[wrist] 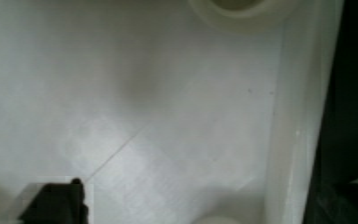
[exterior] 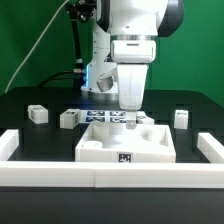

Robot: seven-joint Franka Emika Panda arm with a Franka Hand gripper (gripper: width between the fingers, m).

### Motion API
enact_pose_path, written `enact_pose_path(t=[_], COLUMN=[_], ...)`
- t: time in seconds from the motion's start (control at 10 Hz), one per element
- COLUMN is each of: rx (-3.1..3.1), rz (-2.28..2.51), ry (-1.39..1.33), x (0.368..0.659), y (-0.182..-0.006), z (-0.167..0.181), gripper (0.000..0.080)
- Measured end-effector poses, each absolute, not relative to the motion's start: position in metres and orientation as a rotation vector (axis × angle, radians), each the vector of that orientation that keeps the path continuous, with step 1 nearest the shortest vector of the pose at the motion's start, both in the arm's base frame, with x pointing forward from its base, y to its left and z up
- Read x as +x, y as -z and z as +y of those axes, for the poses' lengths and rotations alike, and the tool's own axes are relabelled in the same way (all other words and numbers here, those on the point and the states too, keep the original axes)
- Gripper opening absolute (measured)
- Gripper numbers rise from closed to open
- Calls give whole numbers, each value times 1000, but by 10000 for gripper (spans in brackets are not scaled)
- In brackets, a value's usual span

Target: Assemble one leg

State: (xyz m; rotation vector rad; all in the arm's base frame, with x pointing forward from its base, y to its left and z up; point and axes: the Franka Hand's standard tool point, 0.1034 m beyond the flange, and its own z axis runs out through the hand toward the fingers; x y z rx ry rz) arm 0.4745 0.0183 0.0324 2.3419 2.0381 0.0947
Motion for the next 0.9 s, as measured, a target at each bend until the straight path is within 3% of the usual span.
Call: enact_pose_path(t=[0.5, 0.7, 0.8, 0.9], rx=[2370, 2368, 2369, 2369], rz=[2039, 2041, 2040, 2040], ry=[-78, -81, -80, -80], x=[465, 465, 465, 465], y=[-11, -11, -11, -11], z=[17, 19, 19, 19], gripper=[650, 392, 392, 199])
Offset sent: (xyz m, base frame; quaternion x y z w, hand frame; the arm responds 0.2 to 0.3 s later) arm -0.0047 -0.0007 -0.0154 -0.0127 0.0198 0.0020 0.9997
